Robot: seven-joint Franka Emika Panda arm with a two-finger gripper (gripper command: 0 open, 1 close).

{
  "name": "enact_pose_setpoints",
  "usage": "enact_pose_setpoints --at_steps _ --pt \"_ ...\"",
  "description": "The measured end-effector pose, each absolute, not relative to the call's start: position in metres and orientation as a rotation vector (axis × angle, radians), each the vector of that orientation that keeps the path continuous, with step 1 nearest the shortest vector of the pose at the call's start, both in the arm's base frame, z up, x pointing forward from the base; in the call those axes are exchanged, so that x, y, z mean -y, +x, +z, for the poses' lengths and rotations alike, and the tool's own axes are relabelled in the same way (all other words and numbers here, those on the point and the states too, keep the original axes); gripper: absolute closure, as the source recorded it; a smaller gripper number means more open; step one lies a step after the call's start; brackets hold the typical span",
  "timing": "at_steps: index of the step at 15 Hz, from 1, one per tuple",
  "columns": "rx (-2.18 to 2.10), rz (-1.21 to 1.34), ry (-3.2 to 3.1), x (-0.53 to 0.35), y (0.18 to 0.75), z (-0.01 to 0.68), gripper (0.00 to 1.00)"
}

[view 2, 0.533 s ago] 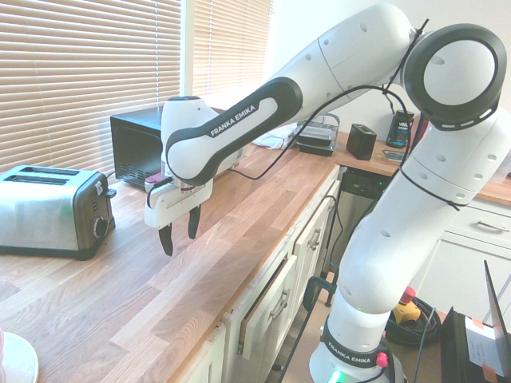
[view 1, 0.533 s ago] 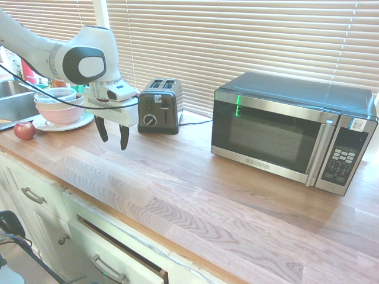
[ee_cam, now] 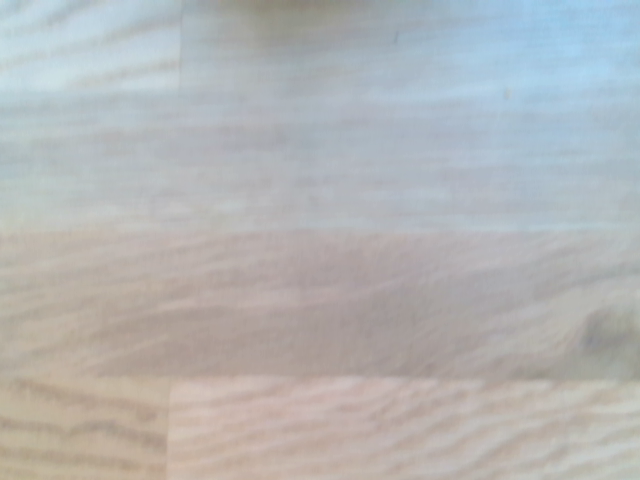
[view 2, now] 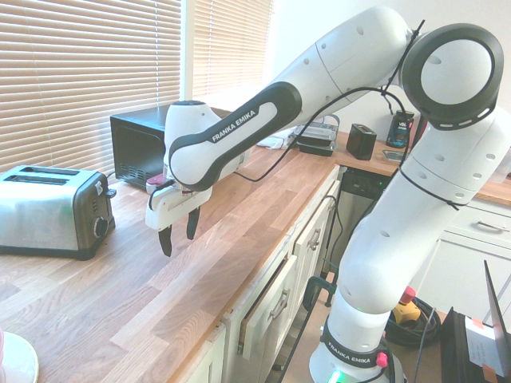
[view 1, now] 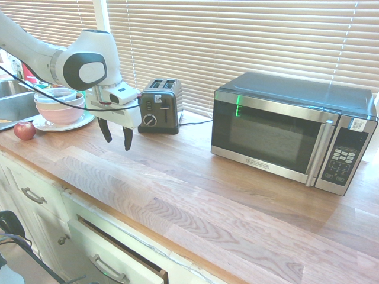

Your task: Press the toaster

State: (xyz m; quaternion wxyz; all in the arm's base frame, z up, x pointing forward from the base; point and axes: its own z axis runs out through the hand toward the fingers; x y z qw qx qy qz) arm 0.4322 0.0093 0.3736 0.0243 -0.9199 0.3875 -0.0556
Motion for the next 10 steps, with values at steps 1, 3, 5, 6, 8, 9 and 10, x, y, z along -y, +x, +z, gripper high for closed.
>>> enact_pose_setpoints --at_steps 1,3,5,6,8,9,10 --pt "-1.192 -0.192 -2.844 -0.009 0.437 0.376 0.0" --pt "-1.169 -0.239 -2.843 -0.012 0.458 0.387 0.0" --pt "-1.143 -0.299 -2.836 -0.015 0.485 0.406 0.0" --pt "-1.135 -0.322 -2.834 -0.015 0.499 0.415 0.0" --pt "-1.136 -0.352 -2.835 -0.014 0.525 0.428 0.0" --pt "-1.142 -0.363 -2.832 -0.013 0.537 0.432 0.0" --pt "-1.147 -0.376 -2.826 -0.01 0.546 0.436 0.0"
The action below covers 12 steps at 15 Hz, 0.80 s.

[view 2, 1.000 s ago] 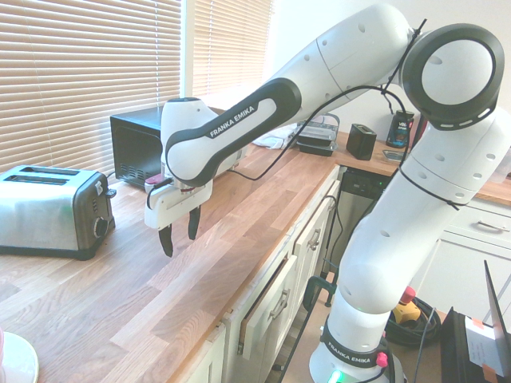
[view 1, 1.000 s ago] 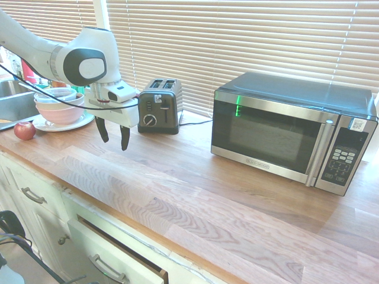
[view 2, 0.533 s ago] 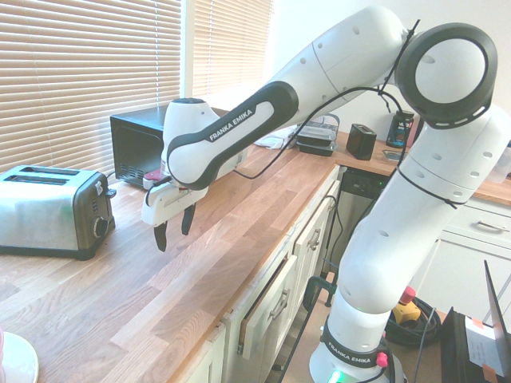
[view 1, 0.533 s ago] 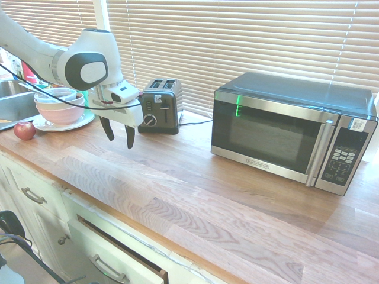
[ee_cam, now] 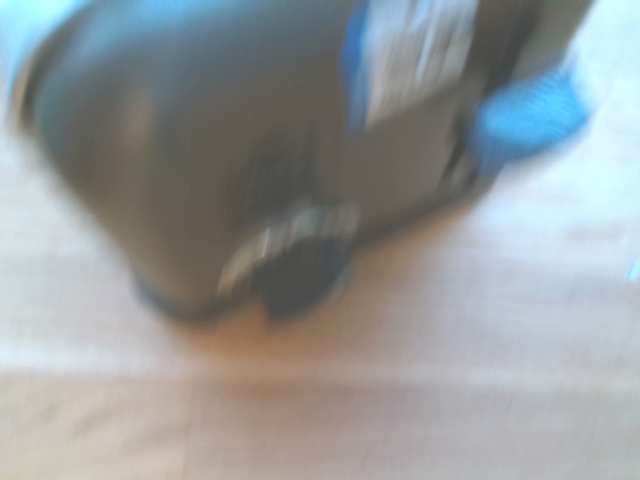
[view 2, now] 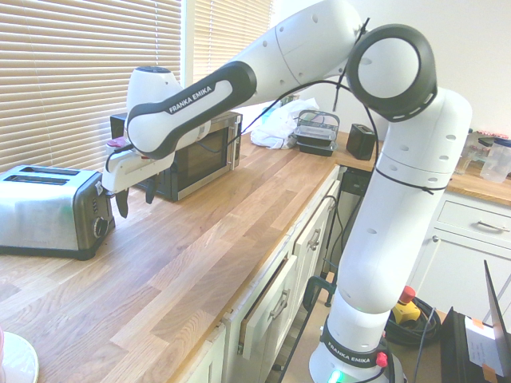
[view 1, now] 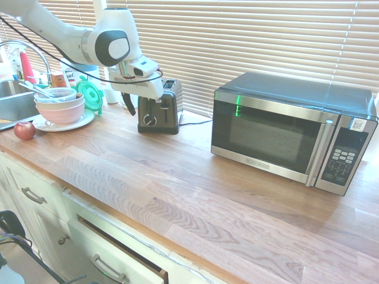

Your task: Press the toaster

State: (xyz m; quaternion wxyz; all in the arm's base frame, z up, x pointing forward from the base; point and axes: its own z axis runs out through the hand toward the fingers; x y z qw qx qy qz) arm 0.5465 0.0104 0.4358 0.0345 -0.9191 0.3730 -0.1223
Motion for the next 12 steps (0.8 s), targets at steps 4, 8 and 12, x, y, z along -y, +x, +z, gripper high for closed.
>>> enact_pose_setpoints --at_steps 4,8,12 --pt "-1.15 -0.417 -2.804 -0.009 0.569 0.447 0.0" --pt "-1.233 -0.42 -2.752 -0.029 0.571 0.475 0.0" --pt "-1.26 -0.427 -2.755 -0.039 0.568 0.494 0.0"
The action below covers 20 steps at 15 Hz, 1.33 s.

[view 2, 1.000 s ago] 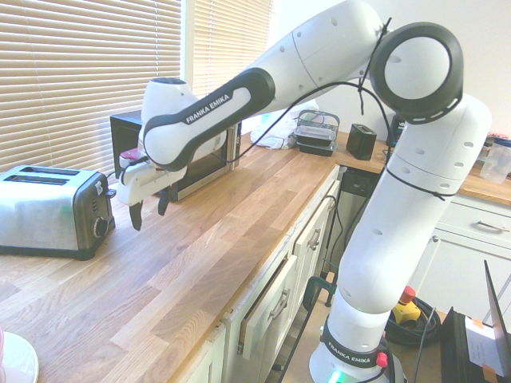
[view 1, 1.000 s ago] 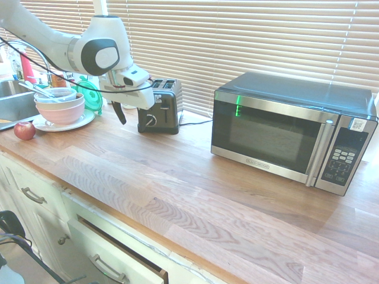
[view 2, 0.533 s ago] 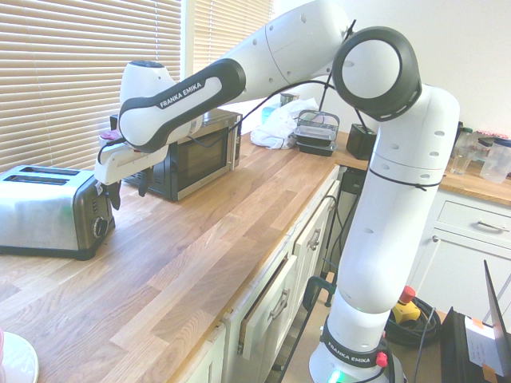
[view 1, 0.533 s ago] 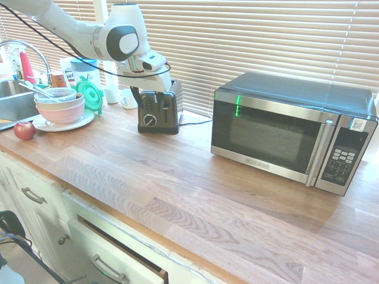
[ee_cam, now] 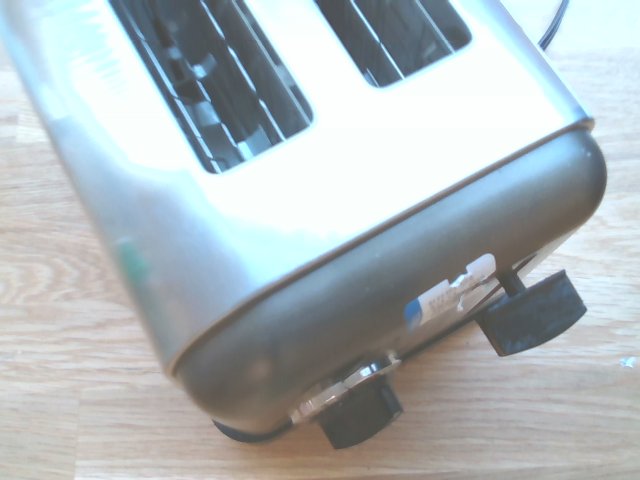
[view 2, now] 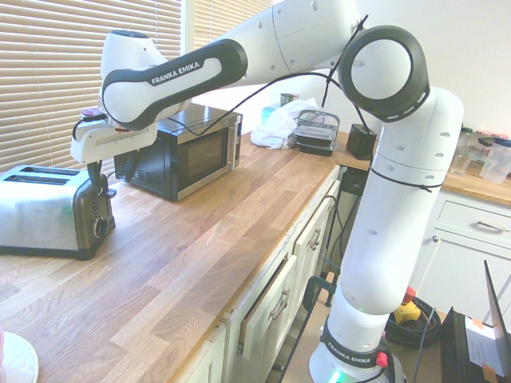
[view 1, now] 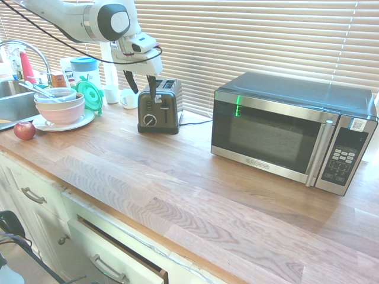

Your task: Press the toaster

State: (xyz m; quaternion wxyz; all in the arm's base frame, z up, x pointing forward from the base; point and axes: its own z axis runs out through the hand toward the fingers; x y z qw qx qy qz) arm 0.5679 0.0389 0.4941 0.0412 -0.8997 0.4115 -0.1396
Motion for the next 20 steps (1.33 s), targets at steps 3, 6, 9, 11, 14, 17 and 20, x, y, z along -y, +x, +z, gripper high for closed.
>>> enact_pose_setpoints --at_steps 3,6,9,11,14,17,20 --pt "-1.293 -0.42 -2.747 -0.026 0.57 0.494 1.0" --pt "-1.301 -0.409 -2.753 -0.018 0.572 0.488 1.0" --pt "-1.291 -0.399 -2.767 -0.012 0.576 0.478 1.0" --pt "-1.284 -0.395 -2.776 -0.01 0.578 0.474 1.0" --pt "-1.275 -0.397 -2.785 -0.009 0.58 0.471 1.0" --pt "-1.264 -0.412 -2.792 -0.01 0.59 0.474 1.0" --pt "-1.245 -0.429 -2.81 -0.016 0.604 0.481 1.0"
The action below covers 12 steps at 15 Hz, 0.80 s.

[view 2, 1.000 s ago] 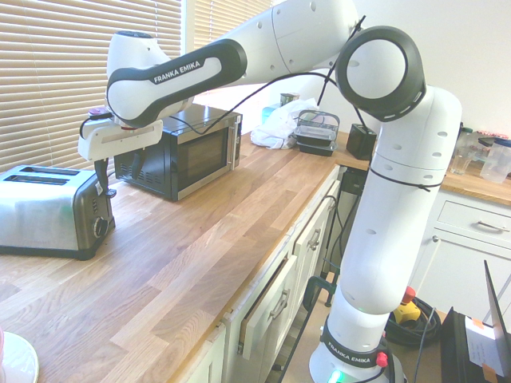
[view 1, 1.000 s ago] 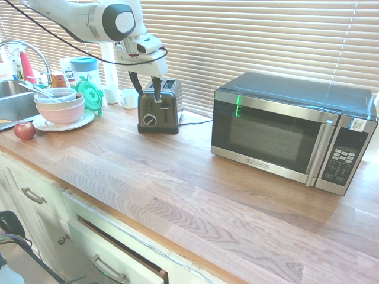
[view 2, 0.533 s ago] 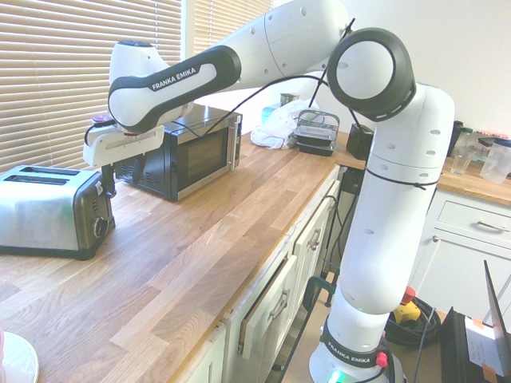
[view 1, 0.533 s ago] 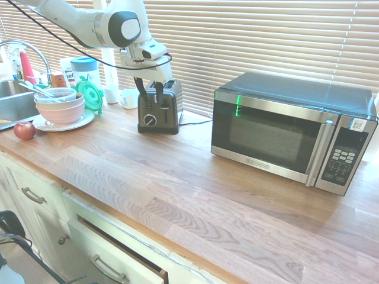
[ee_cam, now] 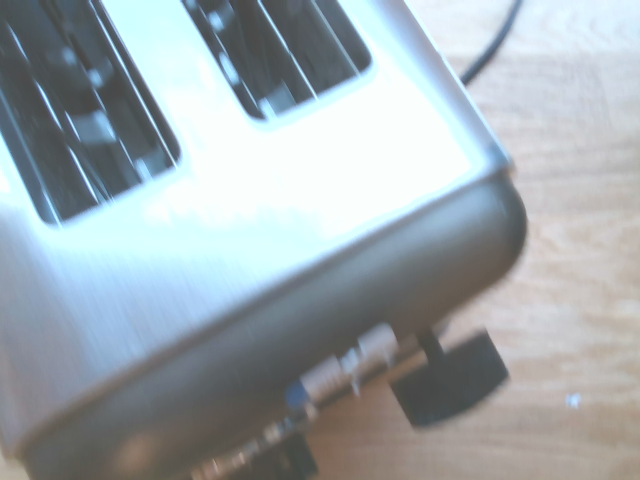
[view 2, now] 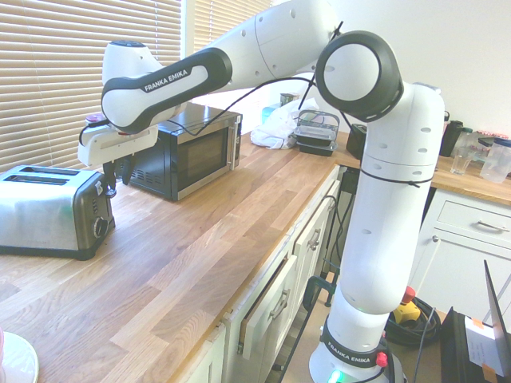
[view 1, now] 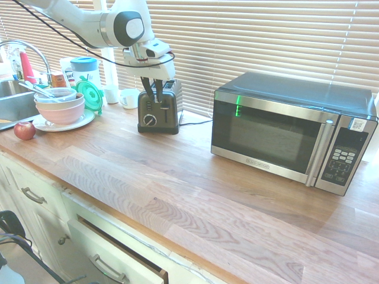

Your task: Press the toaster

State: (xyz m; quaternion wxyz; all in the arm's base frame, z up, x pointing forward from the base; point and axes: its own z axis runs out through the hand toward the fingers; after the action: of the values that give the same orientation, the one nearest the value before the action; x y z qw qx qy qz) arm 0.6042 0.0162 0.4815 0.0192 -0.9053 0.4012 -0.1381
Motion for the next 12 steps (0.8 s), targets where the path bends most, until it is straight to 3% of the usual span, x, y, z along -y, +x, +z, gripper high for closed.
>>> enact_pose_setpoints --at_steps 12 --pt "-1.28 -0.393 -2.831 -0.013 0.64 0.47 1.0"
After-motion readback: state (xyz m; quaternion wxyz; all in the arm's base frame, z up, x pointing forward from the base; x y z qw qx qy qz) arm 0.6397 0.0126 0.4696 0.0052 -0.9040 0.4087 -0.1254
